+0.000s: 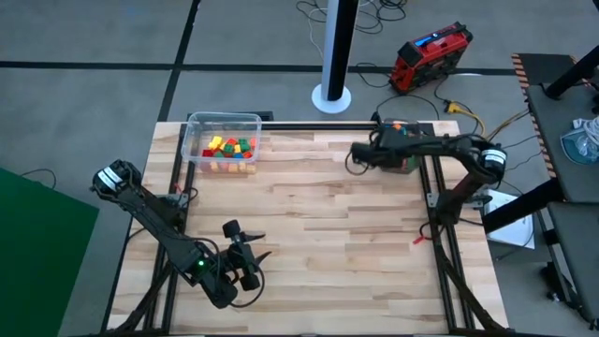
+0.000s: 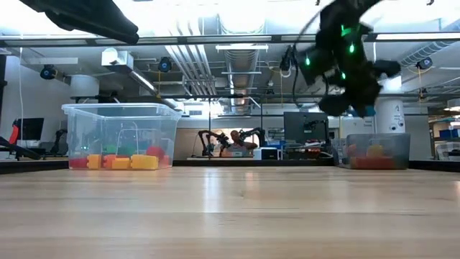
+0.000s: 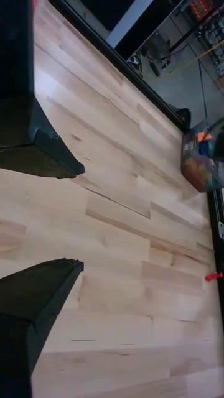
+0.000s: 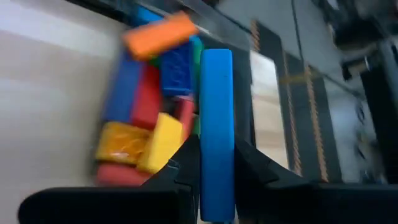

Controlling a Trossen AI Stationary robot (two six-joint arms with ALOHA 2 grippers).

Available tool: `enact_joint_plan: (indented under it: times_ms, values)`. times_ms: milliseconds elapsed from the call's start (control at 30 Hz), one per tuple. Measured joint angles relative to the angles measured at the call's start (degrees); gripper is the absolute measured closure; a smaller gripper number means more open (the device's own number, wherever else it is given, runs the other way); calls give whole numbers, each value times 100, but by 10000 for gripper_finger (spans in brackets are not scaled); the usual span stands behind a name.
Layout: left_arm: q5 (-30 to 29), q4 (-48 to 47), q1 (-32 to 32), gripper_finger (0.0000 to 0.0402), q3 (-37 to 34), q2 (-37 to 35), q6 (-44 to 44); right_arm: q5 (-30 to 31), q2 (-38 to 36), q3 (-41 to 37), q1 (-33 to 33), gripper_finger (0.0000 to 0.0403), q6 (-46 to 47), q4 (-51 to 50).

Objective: Sort blocks by size
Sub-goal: Put the blue rectangular wooden block into the black bin, then return to Home Position

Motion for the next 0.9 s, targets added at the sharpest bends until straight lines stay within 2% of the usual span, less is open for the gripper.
enact_joint_plan:
  times_ms: [67, 167, 267, 367, 567, 700, 900]
  values:
    - [-4, -6, -1, 202, -3, 0, 12, -60, -13, -188, -430, 340, -164, 380]
    - [-31, -35, 6, 202, -8, 0, 21, -145, -26, -386, -719, 285, -717, 791]
    - [-55, -39, 8, 202, -8, 0, 23, -62, -66, -438, -625, 225, -889, 1128]
    - [-65, -113, 8, 202, -8, 0, 28, -24, -131, -438, -265, 178, -970, 1418]
    - [-157, -135, 8, 202, -8, -2, 167, 210, -205, -505, 1346, 125, -1552, 2706]
    - [-132, -109, 8, 202, -8, -2, 131, 580, -174, -617, 2666, 109, -2207, 3813]
    - [227, -35, 8, 202, 9, -4, 217, 608, -34, -630, 4243, 97, -2530, 4834]
